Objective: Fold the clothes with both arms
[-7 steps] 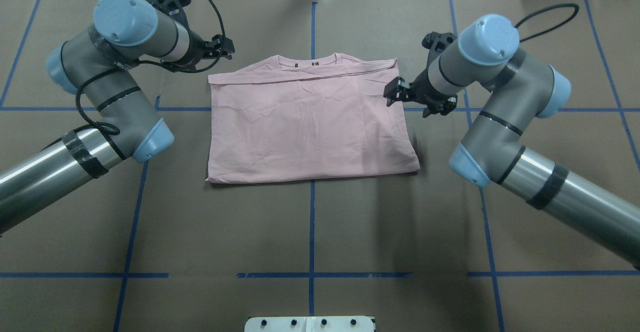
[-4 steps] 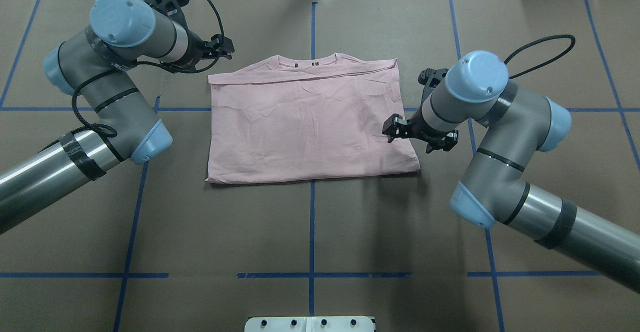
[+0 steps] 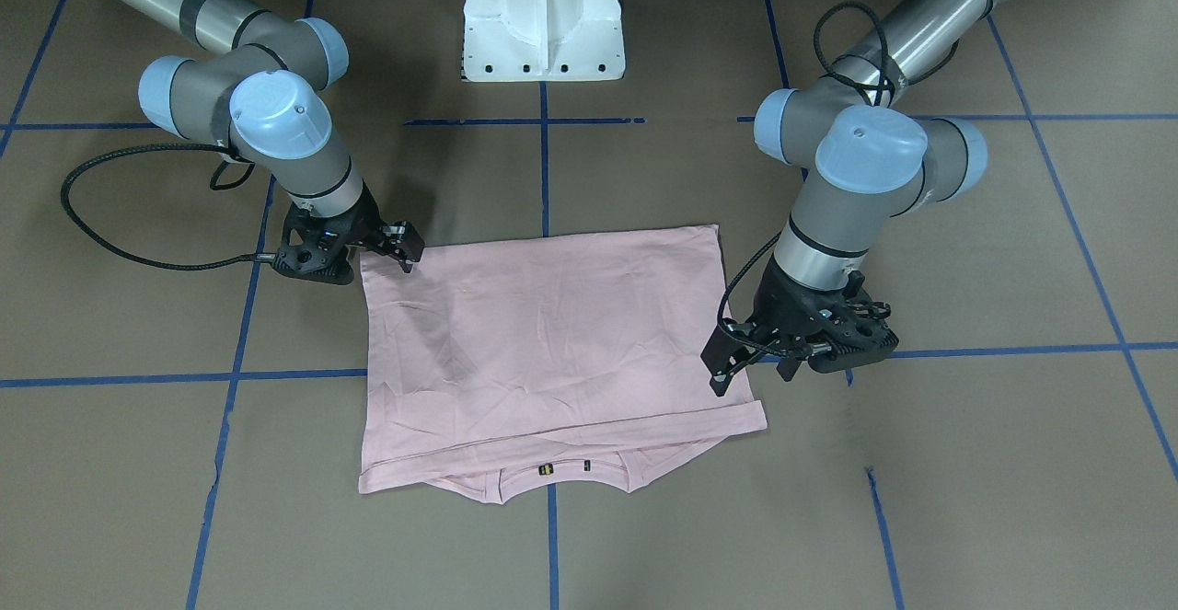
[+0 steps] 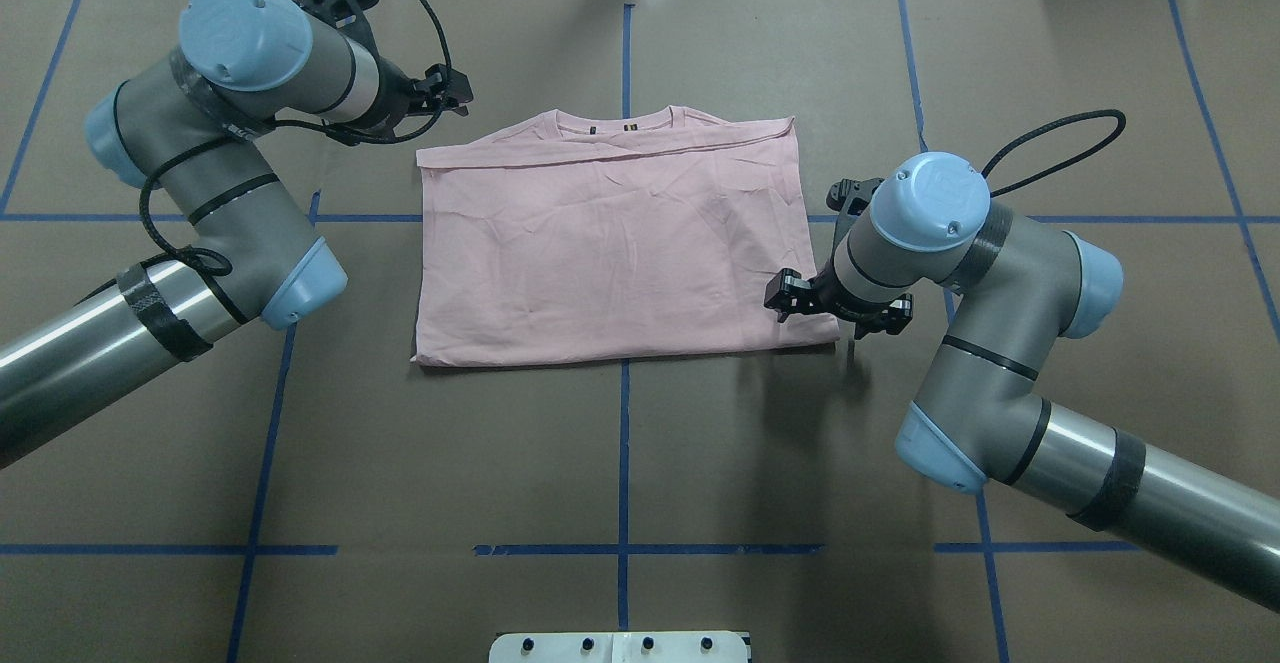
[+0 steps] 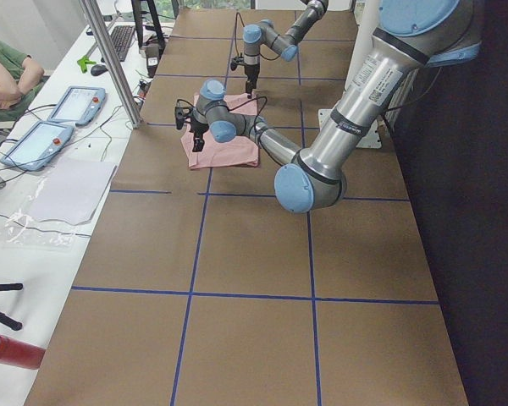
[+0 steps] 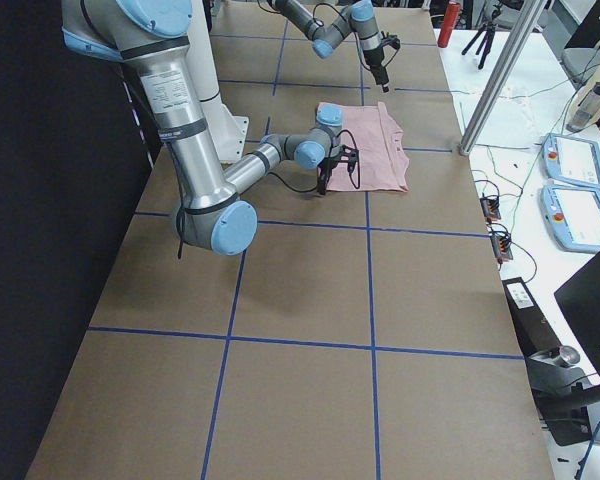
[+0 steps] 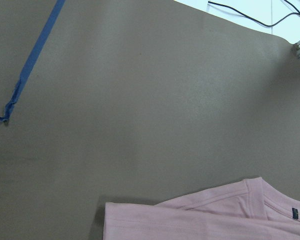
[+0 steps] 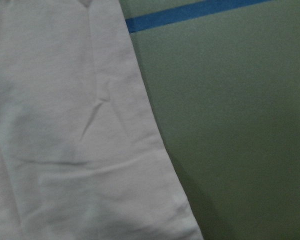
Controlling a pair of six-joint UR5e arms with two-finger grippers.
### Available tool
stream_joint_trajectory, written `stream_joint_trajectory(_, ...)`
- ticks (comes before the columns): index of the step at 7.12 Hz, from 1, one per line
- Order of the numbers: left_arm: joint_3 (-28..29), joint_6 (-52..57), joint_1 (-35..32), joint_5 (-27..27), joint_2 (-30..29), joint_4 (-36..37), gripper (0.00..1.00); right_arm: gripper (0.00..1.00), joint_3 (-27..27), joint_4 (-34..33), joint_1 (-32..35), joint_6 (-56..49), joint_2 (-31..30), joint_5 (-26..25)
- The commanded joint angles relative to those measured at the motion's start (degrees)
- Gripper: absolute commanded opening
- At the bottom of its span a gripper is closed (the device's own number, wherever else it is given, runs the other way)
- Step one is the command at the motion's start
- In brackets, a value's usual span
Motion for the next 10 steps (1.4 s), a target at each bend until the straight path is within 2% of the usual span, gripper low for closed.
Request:
stream_joint_trajectory(1,-1.3,0.0,0.1,0.0,0.0,1.4,1.00,0.69,0.0,-0.1,0.3,-0.2,-0.1,0.2)
stream_joint_trajectory(2,-1.4,0.0,0.0,0.0,0.1,1.4,1.00,0.41,-0.1,0.0,0.3,-0.2,-0.1,0.3)
stream_joint_trajectory(3,-1.3,0.0,0.1,0.0,0.1,1.4,1.00,0.09,0.0,-0.1,0.3,-0.2,-0.2,0.3)
stream_joint_trajectory(4,-1.3,0.0,0.1,0.1,0.1,1.4,1.00,0.00,-0.1,-0.1,0.3,-0.4,-0.2,0.3)
stream_joint_trajectory(7,-1.3,0.0,0.3,0.1,0.1,1.4,1.00,0.00,2.1,-0.1,0.3,-0.8,-1.7,0.4)
stream_joint_trajectory(8,-1.3,0.0,0.3,0.1,0.0,1.4,1.00,0.00,5.7,-0.1,0.2,-0.8,-4.8,0.4)
stream_joint_trajectory(10,-1.9,0.0,0.3,0.1,0.0,1.5,1.00,0.00,16.1,-0.1,-5.7,-0.8,-14.8,0.4)
